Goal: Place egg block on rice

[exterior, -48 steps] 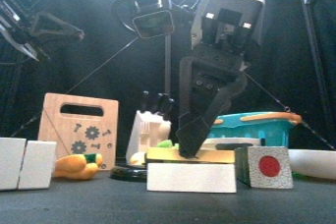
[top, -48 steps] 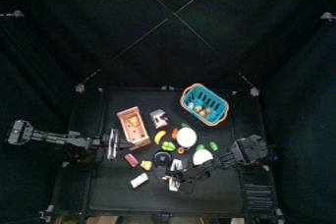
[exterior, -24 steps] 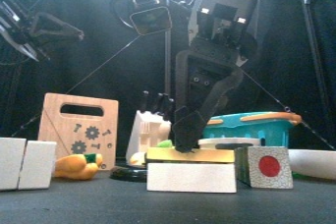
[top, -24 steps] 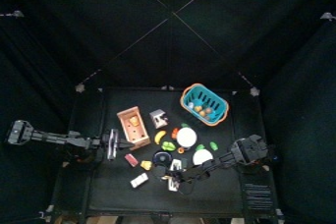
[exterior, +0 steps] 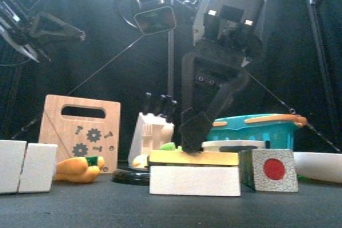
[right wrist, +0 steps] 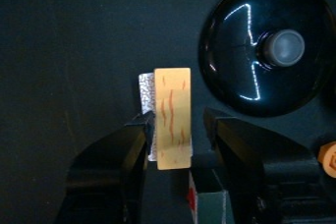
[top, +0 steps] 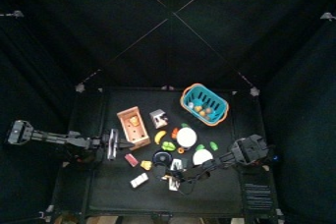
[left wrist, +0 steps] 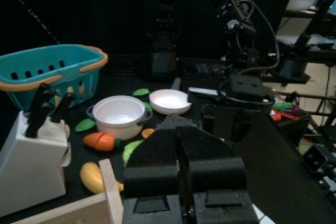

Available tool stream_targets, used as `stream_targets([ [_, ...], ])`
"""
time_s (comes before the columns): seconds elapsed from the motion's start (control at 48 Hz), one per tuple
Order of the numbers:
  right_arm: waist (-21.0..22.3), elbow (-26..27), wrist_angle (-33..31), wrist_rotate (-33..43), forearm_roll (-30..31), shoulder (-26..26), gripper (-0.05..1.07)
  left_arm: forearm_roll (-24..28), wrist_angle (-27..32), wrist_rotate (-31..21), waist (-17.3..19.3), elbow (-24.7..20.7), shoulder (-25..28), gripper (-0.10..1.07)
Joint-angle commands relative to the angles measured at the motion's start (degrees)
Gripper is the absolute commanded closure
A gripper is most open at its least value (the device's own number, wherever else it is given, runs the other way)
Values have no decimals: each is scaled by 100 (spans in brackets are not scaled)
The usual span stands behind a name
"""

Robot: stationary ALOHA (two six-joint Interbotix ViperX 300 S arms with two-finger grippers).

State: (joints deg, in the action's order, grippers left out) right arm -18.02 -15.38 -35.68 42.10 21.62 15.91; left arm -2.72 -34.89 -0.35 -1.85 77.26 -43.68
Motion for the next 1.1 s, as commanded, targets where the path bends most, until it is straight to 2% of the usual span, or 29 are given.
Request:
stream_targets([
  [0.0, 0, 149, 18, -9, 18, -281, 31, -9, -35, 0, 9, -70, 9, 78],
  [0.229, 0, 141, 18, -9, 18, -255, 46, -9, -44, 0, 9, -70, 9, 78],
  [0.375, -9, 149, 18, -9, 9, -211, 52, -9, -35, 0, 9, -70, 9, 78],
  [0.917, -44, 105, 158, -9, -141, 105, 52, -9, -44, 0, 18, -44, 9, 78],
  [1.083, -35, 97, 158, -9, -105, 62, 52, -9, -35, 0, 18, -44, 9, 78],
])
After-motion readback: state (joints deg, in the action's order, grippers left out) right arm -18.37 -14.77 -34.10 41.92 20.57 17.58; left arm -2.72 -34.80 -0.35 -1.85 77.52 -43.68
